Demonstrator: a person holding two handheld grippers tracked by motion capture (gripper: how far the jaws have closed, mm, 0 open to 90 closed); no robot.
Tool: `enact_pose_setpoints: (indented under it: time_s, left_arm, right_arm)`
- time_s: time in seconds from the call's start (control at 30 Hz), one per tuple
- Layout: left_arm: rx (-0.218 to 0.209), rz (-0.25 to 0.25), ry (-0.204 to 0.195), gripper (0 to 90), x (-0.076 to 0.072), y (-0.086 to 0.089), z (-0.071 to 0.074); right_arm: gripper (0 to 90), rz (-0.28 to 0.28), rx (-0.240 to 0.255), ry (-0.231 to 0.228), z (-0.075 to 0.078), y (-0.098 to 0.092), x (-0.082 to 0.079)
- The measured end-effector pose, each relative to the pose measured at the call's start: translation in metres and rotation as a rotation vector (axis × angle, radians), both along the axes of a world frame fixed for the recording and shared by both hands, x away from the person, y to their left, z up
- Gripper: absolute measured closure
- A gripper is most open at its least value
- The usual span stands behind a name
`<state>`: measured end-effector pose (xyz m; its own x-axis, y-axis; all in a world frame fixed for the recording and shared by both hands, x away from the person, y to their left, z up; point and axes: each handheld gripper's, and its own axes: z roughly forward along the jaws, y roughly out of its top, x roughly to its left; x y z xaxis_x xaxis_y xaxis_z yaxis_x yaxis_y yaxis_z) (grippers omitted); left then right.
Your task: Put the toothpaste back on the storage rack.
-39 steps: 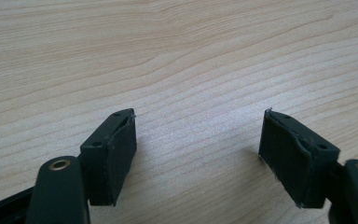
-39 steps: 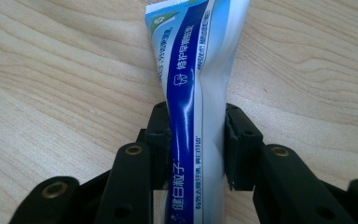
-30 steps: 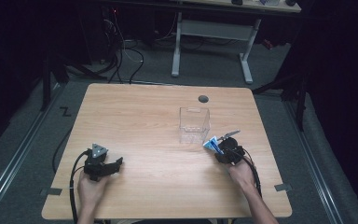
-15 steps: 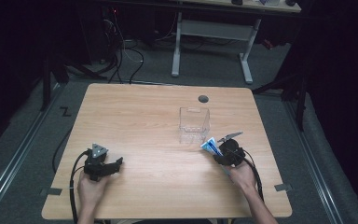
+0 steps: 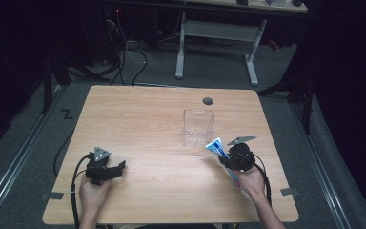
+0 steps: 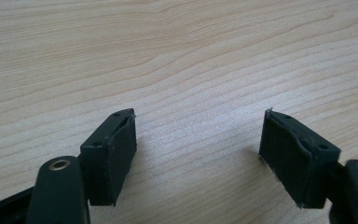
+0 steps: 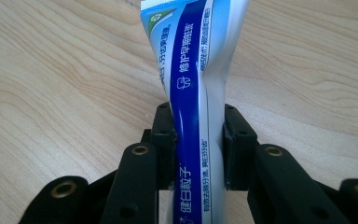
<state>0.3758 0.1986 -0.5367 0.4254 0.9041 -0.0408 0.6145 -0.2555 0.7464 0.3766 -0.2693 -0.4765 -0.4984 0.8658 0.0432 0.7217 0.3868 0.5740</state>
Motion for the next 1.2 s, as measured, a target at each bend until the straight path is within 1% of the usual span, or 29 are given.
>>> enact_pose_setpoints:
  time_s: [0.07, 0.23, 0.3, 0.37, 0.5, 0.53, 0.63, 0.7, 0.83, 1.0, 1.07, 1.2]
  left_arm:
    - [0.000, 0.000, 0.000, 27.6, 0.000, 0.000, 0.000]
    - [0.001, 0.000, 0.000, 27.6, 0.000, 0.000, 0.000]
    - [0.001, 0.000, 0.000, 27.6, 0.000, 0.000, 0.000]
    - [0.001, 0.000, 0.000, 27.6, 0.000, 0.000, 0.000]
    - [0.002, 0.000, 0.000, 27.6, 0.000, 0.000, 0.000]
    - [0.002, 0.000, 0.000, 27.6, 0.000, 0.000, 0.000]
    - [0.002, 0.000, 0.000, 27.6, 0.000, 0.000, 0.000]
    - [0.003, 0.000, 0.000, 27.6, 0.000, 0.000, 0.000]
    - [0.003, 0.000, 0.000, 27.6, 0.000, 0.000, 0.000]
    - [0.004, 0.000, 0.000, 27.6, 0.000, 0.000, 0.000]
    - [0.005, 0.000, 0.000, 27.6, 0.000, -0.001, 0.000]
    - [0.008, 0.000, -0.001, 27.6, 0.000, -0.001, 0.000]
  right_arm:
    - [71.0, -0.002, 0.019, -0.004, 0.003, -0.002, -0.001]
    - [71.0, -0.002, 0.037, -0.020, 0.009, -0.005, -0.002]
    - [71.0, -0.002, 0.062, -0.032, 0.013, -0.008, -0.003]
    - [71.0, -0.006, 0.071, -0.037, 0.015, -0.008, -0.004]
    - [71.0, -0.004, 0.070, -0.046, 0.019, -0.009, -0.004]
    - [71.0, 0.001, 0.067, -0.056, 0.020, -0.010, -0.004]
    - [71.0, 0.002, 0.076, -0.067, 0.026, -0.009, -0.004]
    - [71.0, 0.014, 0.080, -0.080, 0.029, -0.010, -0.004]
    - [71.0, 0.020, 0.082, -0.092, 0.035, -0.009, -0.006]
    - [71.0, 0.030, 0.096, -0.110, 0.043, -0.007, -0.007]
    - [71.0, 0.035, 0.110, -0.121, 0.046, -0.007, -0.006]
    - [71.0, 0.044, 0.117, -0.128, 0.051, -0.007, -0.005]
